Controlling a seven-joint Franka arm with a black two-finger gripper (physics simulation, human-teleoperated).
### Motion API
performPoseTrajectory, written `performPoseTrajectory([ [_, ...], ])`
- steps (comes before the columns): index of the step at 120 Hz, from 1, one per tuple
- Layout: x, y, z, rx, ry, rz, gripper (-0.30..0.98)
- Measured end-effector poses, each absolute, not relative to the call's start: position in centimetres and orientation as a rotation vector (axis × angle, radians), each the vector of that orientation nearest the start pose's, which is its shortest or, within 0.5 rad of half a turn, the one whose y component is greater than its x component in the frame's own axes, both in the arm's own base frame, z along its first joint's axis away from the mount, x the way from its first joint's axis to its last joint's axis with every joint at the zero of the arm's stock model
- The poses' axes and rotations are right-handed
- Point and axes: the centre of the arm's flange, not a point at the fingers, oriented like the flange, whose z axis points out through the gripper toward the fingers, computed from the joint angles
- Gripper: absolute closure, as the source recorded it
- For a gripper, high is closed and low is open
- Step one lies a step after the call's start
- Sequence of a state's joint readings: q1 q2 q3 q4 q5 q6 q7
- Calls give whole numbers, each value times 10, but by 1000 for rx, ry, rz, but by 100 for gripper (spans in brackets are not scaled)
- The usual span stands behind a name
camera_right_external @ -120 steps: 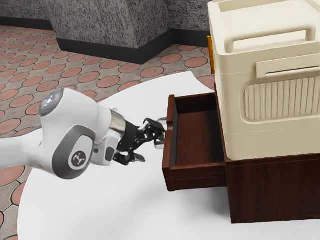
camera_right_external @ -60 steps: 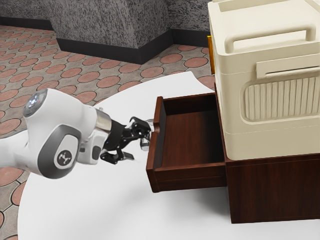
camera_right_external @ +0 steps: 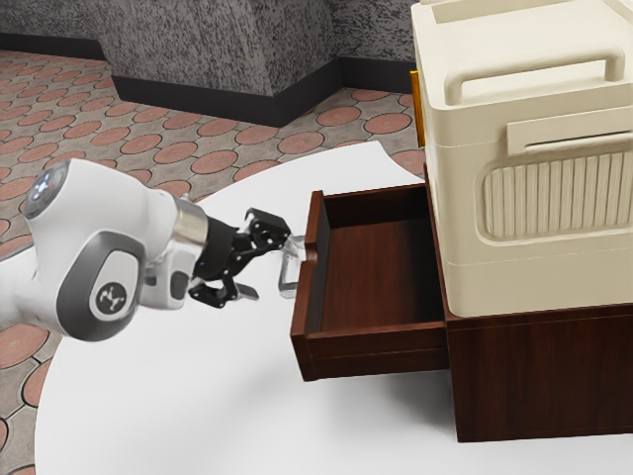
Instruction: Pull the drawer handle with one arm to open the drawer
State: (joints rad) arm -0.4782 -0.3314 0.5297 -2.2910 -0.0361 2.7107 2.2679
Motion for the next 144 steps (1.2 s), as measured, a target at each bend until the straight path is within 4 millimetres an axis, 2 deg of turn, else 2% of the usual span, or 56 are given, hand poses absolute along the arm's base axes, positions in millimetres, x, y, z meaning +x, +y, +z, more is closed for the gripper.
performPoseTrajectory([
  [11,540,46,594,-1199,2163,-586,2],
  [33,580,20,656,-1348,2134,-545,1],
  [44,588,5,681,-1492,2112,-515,1],
  [57,582,-13,709,-1717,2053,-470,0],
  [70,573,-32,710,-2006,1958,-407,0],
  [78,566,-42,719,-2157,1861,-382,0],
  [85,558,-52,726,-2279,1772,-357,0],
  [97,547,-67,726,-2450,1625,-296,0],
  [113,534,-83,732,-2597,1410,-226,0],
  [144,524,-102,725,-2772,1070,-144,0],
])
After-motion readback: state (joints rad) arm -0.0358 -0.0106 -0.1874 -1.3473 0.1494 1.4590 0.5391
